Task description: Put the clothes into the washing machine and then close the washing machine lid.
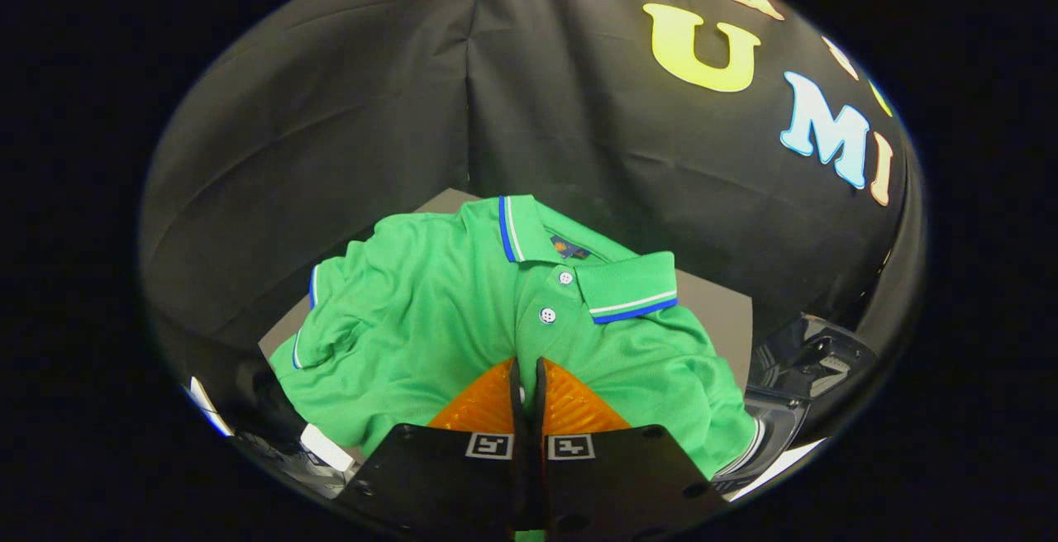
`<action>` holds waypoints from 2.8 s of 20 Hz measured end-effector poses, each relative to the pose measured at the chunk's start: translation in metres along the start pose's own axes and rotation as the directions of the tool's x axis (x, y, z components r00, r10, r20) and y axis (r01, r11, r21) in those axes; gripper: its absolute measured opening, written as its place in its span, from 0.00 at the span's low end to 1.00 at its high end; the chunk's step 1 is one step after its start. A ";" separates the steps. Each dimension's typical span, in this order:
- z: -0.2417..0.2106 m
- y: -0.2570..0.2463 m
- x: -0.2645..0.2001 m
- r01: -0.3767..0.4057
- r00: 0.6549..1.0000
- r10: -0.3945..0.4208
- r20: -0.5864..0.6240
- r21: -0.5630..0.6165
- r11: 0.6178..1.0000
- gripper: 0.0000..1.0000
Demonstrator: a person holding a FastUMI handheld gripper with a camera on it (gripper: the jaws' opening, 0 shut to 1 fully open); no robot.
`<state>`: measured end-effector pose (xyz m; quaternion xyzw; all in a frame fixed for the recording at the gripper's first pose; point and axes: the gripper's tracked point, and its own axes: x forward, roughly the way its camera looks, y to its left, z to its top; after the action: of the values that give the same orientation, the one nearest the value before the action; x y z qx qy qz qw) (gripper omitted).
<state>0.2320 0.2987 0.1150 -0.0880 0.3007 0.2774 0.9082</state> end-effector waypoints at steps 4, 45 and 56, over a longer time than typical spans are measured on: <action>0.023 -0.002 -0.019 -0.021 0.997 0.019 0.080 0.021 1.000 0.01; 0.013 -0.344 -0.246 0.063 0.887 -0.189 0.422 0.294 0.954 0.01; -0.071 -0.374 -0.181 0.072 0.944 -0.154 0.292 0.271 0.960 0.01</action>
<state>0.2850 -0.1170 0.1631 0.0577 0.1823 0.1935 0.9623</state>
